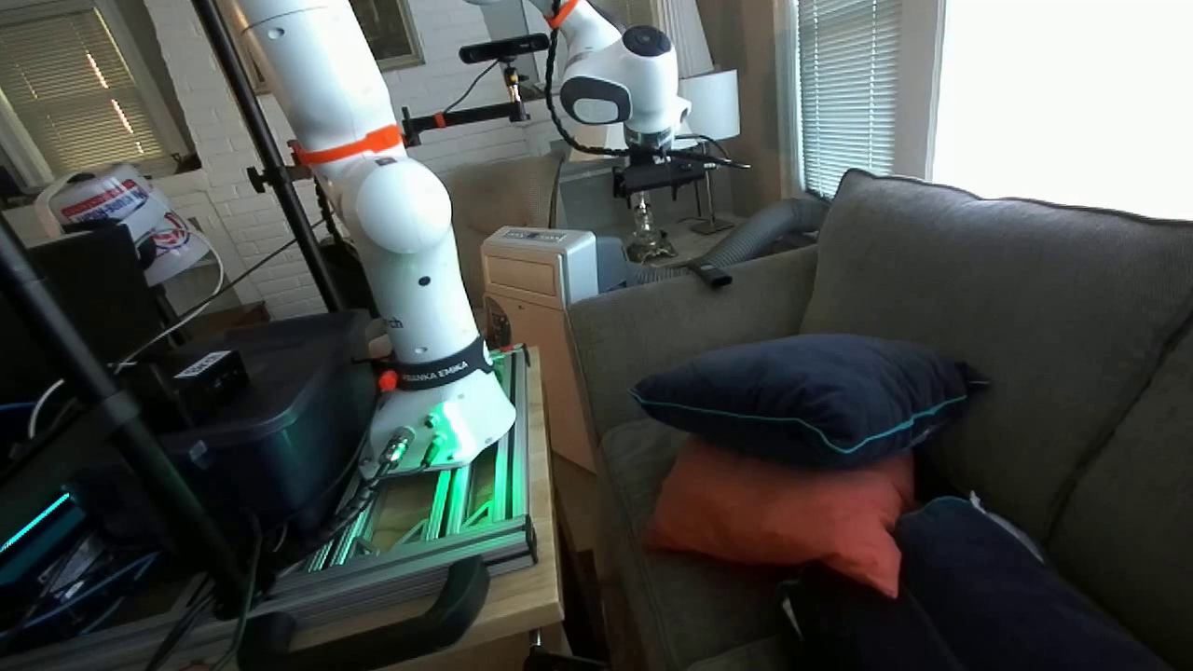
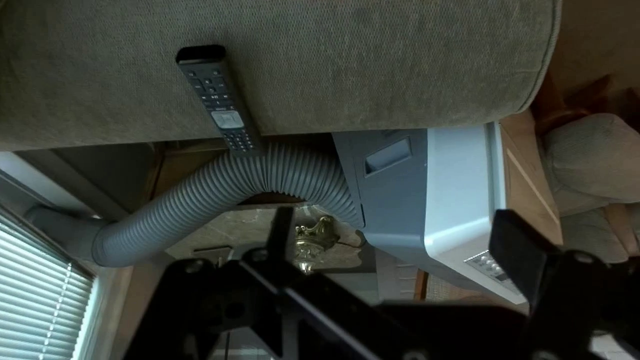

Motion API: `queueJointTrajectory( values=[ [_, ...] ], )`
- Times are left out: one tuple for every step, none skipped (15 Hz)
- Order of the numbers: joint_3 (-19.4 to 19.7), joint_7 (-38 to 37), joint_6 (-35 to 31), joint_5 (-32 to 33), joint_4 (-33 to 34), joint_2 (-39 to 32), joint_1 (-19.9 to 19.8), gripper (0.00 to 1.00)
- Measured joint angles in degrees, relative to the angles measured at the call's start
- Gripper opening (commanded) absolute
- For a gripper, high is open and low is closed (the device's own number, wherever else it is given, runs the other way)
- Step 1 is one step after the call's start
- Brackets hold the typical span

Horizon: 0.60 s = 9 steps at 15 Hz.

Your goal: Put the remote on the pillow

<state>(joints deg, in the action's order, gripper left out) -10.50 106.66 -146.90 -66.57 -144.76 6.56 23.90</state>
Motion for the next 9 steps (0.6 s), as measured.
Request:
queueJointTrajectory(
  values=[
    [-0.2,0.7,0.0,-0.4,0.2,-0.5,-0.1,1.0],
    [-0.3,1.0,0.0,-0.5,0.4,-0.8,-0.1,1.0],
    [-0.3,1.2,0.0,-0.6,0.6,-0.9,-0.1,1.0],
    [-0.3,1.3,0.0,-0.6,0.6,-0.9,-0.2,1.0],
    [-0.3,1.3,0.0,-0.6,0.6,-0.9,-0.2,1.0],
    [-0.3,1.3,0.0,-0.6,0.7,-0.9,-0.2,1.0],
    [-0.6,1.3,0.0,-0.6,0.7,-0.9,-0.6,1.0],
    [-1.2,0.4,-0.3,-0.6,0.7,-0.9,-1.2,1.0],
    [-1.9,-1.6,-1.6,-0.6,0.7,-1.1,-1.7,1.0]
  ],
)
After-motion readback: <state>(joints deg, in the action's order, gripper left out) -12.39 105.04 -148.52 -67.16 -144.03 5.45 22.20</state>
